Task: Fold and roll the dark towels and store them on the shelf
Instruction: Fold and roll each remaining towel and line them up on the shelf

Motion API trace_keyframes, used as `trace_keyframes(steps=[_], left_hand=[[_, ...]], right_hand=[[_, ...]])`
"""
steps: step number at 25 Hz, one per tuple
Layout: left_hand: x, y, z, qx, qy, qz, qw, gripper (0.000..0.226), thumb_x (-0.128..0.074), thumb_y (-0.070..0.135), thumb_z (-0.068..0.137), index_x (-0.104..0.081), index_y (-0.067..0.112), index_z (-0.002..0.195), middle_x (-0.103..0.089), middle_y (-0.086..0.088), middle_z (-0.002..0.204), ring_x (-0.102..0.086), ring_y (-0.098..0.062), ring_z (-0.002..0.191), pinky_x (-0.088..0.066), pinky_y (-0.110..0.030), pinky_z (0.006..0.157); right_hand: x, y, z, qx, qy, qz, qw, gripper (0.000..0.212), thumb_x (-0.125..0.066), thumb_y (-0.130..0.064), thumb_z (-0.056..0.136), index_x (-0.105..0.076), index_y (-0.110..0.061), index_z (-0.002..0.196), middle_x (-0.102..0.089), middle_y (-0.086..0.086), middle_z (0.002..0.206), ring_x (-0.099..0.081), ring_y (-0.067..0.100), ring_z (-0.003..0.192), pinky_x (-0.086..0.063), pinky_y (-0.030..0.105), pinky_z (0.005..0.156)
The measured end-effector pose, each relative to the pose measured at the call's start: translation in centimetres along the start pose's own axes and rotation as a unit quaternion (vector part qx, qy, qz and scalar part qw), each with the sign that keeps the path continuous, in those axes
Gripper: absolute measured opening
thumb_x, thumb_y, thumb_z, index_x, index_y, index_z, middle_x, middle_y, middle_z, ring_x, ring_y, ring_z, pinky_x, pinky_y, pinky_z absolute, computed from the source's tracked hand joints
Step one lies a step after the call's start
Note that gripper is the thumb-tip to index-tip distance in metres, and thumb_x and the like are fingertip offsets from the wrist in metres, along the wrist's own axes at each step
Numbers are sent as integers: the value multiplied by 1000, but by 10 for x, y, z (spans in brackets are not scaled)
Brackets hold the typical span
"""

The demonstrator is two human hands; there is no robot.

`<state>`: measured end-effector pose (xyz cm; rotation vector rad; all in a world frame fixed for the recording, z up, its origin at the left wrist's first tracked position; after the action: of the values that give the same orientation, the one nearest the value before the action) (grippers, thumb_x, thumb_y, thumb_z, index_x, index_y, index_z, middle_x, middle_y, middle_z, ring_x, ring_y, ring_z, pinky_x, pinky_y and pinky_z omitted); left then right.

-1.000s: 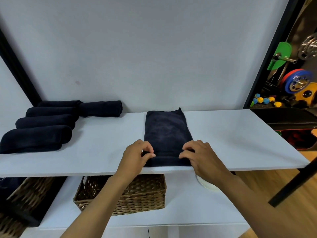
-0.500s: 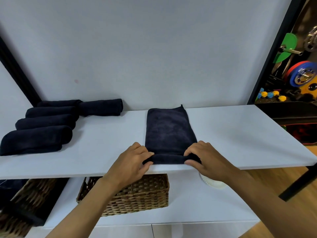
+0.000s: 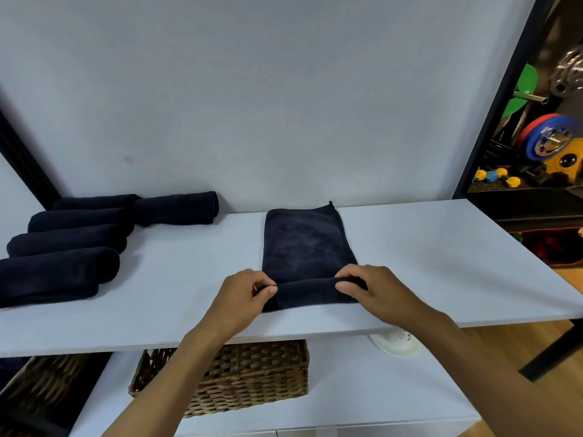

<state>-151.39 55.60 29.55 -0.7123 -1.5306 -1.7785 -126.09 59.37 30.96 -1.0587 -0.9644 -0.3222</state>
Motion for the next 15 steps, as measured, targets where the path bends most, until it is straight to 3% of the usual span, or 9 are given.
trace_keyframes(steps=[2,4,7,9,12,15], left_hand=[[-2,0,-1,-48,41,22,998,15,-62,19,93,-67,26,105,-55,12,102,-53,-2,85,-42,-6,69],[-6,-2,-3,-153,67,89,982,16,-58,17,94,-67,24,105,-59,10,101,-51,-3,88,-44,-8,75],[-9,-11,-10,-241,45,163,956,33,-49,39,93,-68,19,110,-64,7,104,-54,-9,93,-50,-18,77],[-9,-13,-8,-244,24,200,949,44,-46,50,91,-67,20,114,-63,8,109,-53,-9,98,-49,-20,81],[-10,-10,7,-178,-8,151,972,34,-48,43,96,-63,22,119,-55,10,112,-44,-7,103,-43,-20,89],[-4,-4,28,-109,-70,40,991,20,-50,33,98,-61,26,113,-58,12,106,-46,-3,98,-38,-19,85]], right_hand=[[-2,3,14,-28,-13,-11,999,18,-49,-29,100,-61,-22,89,-60,-11,82,-55,5,73,-39,13,67],[-8,6,23,-40,6,-58,997,21,-47,-26,100,-61,-19,86,-59,-6,88,-55,10,79,-40,24,74],[-17,10,19,80,101,-172,977,26,-47,-8,92,-66,-25,89,-62,-9,93,-57,14,83,-35,27,75],[-17,18,11,140,83,-176,971,24,-45,-19,92,-67,-28,93,-64,-12,93,-57,10,83,-33,24,77],[-10,27,7,118,1,-178,977,34,-46,-58,88,-62,-33,105,-56,-20,101,-48,2,90,-27,17,82],[-7,33,19,96,-2,-130,987,36,-50,-58,89,-64,-30,106,-51,-20,102,-45,1,93,-31,20,85]])
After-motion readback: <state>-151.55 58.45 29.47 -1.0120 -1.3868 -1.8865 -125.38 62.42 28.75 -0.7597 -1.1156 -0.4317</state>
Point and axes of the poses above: each hand's wrist, its own z-axis towards the middle knuckle, its own x-axis out of the back of the hand, y = z × x, the point moved 1 cm from there along z, towards the middle knuckle
